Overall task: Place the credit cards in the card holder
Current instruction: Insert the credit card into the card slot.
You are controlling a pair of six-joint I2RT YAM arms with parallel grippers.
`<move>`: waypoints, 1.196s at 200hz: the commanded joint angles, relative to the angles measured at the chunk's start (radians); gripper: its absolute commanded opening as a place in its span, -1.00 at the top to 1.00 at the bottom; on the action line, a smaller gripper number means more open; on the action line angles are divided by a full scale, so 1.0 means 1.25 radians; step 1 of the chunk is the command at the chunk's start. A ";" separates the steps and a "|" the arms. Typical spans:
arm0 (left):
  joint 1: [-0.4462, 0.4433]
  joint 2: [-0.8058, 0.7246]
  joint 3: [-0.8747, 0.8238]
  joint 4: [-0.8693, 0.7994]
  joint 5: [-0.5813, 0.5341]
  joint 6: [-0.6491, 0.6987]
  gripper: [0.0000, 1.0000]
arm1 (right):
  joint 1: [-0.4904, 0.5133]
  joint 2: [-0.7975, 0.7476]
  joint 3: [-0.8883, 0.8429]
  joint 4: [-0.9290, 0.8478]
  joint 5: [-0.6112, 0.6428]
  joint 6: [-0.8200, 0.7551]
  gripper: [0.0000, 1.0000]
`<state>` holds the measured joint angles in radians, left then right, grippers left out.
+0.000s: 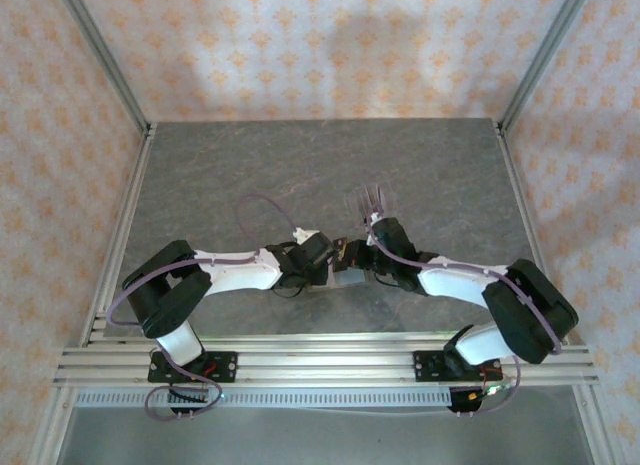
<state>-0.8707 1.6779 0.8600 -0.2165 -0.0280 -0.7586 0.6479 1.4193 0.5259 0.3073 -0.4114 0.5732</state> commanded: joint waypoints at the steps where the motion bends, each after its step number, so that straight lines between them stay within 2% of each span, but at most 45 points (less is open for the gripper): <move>1: 0.000 0.028 -0.038 -0.061 -0.019 -0.007 0.25 | -0.005 0.032 -0.013 0.068 0.010 0.009 1.00; 93: 0.001 0.039 -0.037 -0.056 -0.017 -0.008 0.25 | -0.007 0.075 -0.022 0.106 0.002 0.014 1.00; 152: 0.001 0.039 -0.039 -0.055 -0.017 -0.009 0.25 | -0.007 0.115 -0.071 0.214 -0.035 0.065 1.00; 239: 0.000 0.041 -0.043 -0.053 -0.019 -0.013 0.26 | -0.010 0.077 -0.118 0.294 -0.084 0.128 1.00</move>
<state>-0.8707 1.6783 0.8562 -0.2115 -0.0311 -0.7609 0.6338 1.5398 0.3916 0.6392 -0.4808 0.7105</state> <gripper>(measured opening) 0.373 0.044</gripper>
